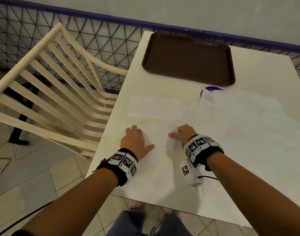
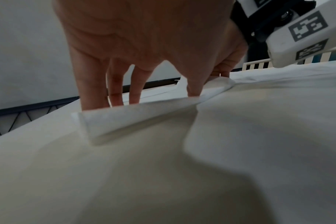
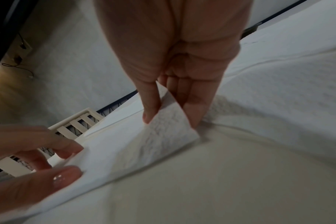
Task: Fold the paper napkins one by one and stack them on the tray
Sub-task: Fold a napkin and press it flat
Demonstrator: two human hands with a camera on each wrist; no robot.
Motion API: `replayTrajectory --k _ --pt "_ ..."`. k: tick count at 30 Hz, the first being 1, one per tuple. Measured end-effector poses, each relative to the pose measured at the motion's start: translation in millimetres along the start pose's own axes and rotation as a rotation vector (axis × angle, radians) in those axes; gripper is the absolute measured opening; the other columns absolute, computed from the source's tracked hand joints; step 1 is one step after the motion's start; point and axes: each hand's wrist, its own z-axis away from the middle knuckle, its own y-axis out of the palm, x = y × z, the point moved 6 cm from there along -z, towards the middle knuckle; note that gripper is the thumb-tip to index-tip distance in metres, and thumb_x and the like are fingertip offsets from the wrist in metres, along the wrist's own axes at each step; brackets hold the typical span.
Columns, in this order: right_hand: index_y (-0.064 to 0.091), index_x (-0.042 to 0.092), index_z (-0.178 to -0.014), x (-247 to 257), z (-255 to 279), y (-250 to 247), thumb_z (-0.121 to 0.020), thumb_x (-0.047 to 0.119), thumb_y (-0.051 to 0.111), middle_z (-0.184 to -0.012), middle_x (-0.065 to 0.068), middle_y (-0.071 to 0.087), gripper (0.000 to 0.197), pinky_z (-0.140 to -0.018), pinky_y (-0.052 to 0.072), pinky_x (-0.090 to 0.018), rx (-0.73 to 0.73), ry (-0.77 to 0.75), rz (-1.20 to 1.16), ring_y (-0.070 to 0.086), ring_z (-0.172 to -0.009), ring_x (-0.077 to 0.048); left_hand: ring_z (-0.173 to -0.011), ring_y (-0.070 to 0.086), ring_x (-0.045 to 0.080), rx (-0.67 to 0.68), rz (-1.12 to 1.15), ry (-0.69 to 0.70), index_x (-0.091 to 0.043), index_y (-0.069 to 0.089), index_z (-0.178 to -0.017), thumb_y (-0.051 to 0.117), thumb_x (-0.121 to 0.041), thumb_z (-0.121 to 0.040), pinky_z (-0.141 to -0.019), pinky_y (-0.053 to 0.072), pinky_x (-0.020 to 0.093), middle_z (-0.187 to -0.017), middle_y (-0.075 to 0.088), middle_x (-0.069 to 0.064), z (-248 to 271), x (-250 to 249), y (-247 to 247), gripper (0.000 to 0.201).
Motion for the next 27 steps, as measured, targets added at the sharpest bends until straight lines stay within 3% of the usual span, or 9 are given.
replayTrajectory --k 3,5,7,9,12,14,16,20,27 --pt "0.039 0.011 -0.059 -0.2 0.1 0.7 -0.089 0.033 0.059 -0.066 -0.009 0.049 0.042 -0.049 0.029 -0.019 -0.002 -0.006 0.004 0.05 -0.077 -0.026 -0.114 0.04 0.022 -0.022 -0.017 0.001 -0.003 0.035 -0.131 0.037 -0.064 -0.087 -0.065 0.039 0.025 -0.127 0.036 0.009 2.8 -0.7 1.9 0.075" --pt "0.046 0.007 -0.068 2.6 4.7 -1.7 -0.089 0.032 0.059 -0.076 -0.015 0.057 0.035 -0.052 0.031 -0.023 -0.035 -0.046 0.006 0.055 -0.083 -0.03 -0.114 0.04 0.022 -0.03 -0.024 0.0 -0.003 0.034 -0.131 0.037 -0.064 -0.087 -0.065 0.039 0.025 -0.127 0.036 0.009 4.3 -1.1 1.7 0.076" --pt "0.053 0.003 -0.098 6.8 11.7 -6.7 -0.089 0.029 0.06 -0.099 -0.015 0.059 0.028 -0.066 0.041 -0.028 -0.135 -0.122 -0.064 0.054 -0.091 -0.028 -0.114 0.04 0.023 -0.024 -0.016 -0.006 -0.003 0.033 -0.132 0.036 -0.064 -0.087 -0.065 0.039 0.025 -0.128 0.036 0.01 4.2 -0.5 1.8 0.076" --pt "0.041 0.006 -0.131 14.5 30.7 -6.5 -0.09 0.024 0.059 -0.129 -0.016 0.045 0.048 -0.089 0.044 -0.032 -0.271 -0.239 -0.05 0.053 -0.109 -0.029 -0.115 0.039 0.023 -0.025 -0.016 -0.005 -0.003 0.032 -0.133 0.036 -0.065 -0.087 -0.066 0.039 0.025 -0.129 0.035 0.01 4.1 -0.3 1.5 0.077" --pt "0.045 0.003 -0.136 38.4 62.7 16.6 -0.089 0.024 0.06 -0.144 -0.02 0.039 0.054 -0.107 0.038 -0.038 -0.495 -0.556 0.416 0.046 -0.129 -0.03 -0.115 0.039 0.023 -0.034 -0.047 -0.002 -0.003 0.032 -0.134 0.034 -0.067 -0.087 -0.065 0.039 0.026 -0.128 0.036 0.01 3.8 -0.4 0.9 0.079" --pt "0.032 -0.001 -0.142 45.8 73.7 49.5 -0.098 0.024 0.041 -0.154 -0.02 0.02 0.052 -0.118 0.016 -0.039 -0.322 -0.629 0.698 0.021 -0.144 -0.03 -0.116 0.04 0.023 -0.043 -0.059 0.0 -0.003 0.031 -0.135 0.033 -0.068 -0.086 -0.067 0.041 0.026 -0.129 0.036 0.011 4.1 -0.5 0.0 0.081" --pt "0.009 -0.001 -0.148 36.6 77.2 73.7 -0.103 0.021 0.017 -0.158 -0.015 -0.005 0.051 -0.119 -0.005 -0.038 -0.1 -0.523 0.764 -0.006 -0.147 -0.027 -0.116 0.04 0.023 -0.057 -0.061 0.007 -0.003 0.032 -0.135 0.033 -0.068 -0.086 -0.07 0.044 0.027 -0.13 0.037 0.011 3.8 -0.5 -0.2 0.081" --pt "-0.004 -0.003 -0.147 28.3 80.2 91.2 -0.102 0.017 0.014 -0.156 -0.017 -0.012 0.052 -0.119 -0.005 -0.037 -0.039 -0.434 0.733 -0.01 -0.146 -0.028 -0.116 0.041 0.024 -0.067 -0.066 0.023 -0.002 0.031 -0.135 0.033 -0.067 -0.086 -0.073 0.046 0.028 -0.13 0.037 0.012 3.4 -0.5 -0.4 0.082" --pt "-0.009 0.0 -0.147 7.0 83.9 87.2 -0.101 0.011 0.016 -0.156 -0.015 -0.016 0.054 -0.119 -0.006 -0.033 0.005 -0.405 0.683 -0.011 -0.146 -0.025 -0.12 0.038 0.025 -0.071 -0.06 0.038 -0.003 0.03 -0.136 0.032 -0.067 -0.087 -0.078 0.045 0.03 -0.135 0.033 0.011 2.9 0.0 2.7 0.081"
